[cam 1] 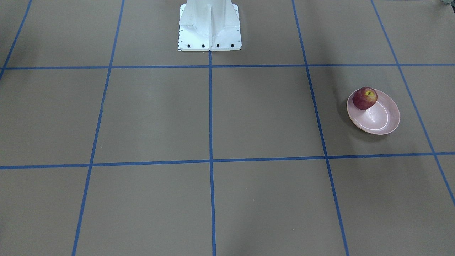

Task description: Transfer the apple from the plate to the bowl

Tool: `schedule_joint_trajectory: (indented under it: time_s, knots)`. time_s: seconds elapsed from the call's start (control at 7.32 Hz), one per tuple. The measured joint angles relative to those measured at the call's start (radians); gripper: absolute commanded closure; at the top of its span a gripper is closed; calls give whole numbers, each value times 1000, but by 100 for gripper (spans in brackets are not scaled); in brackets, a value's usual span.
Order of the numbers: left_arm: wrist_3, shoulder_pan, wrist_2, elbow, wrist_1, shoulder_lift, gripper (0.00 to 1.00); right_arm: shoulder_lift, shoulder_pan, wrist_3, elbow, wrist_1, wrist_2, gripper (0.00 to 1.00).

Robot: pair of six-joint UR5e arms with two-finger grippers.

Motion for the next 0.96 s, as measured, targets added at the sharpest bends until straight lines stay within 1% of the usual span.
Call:
schedule_joint_trajectory:
  time_s: [0.27,0.41,0.55,0.68,0.96]
  knots:
    - [0,0,0,0,0,0,2,33,23,-13,-83,3,2,16]
    - [0,0,0,0,0,0,2,41,26,-11,-108,5,2,33]
    - [0,0,0,0,0,0,2,47,26,-4,-123,5,2,73]
    - [0,0,0,0,0,0,2,51,27,2,-132,5,2,100]
    - [0,0,0,0,0,0,2,53,27,7,-149,6,-1,100]
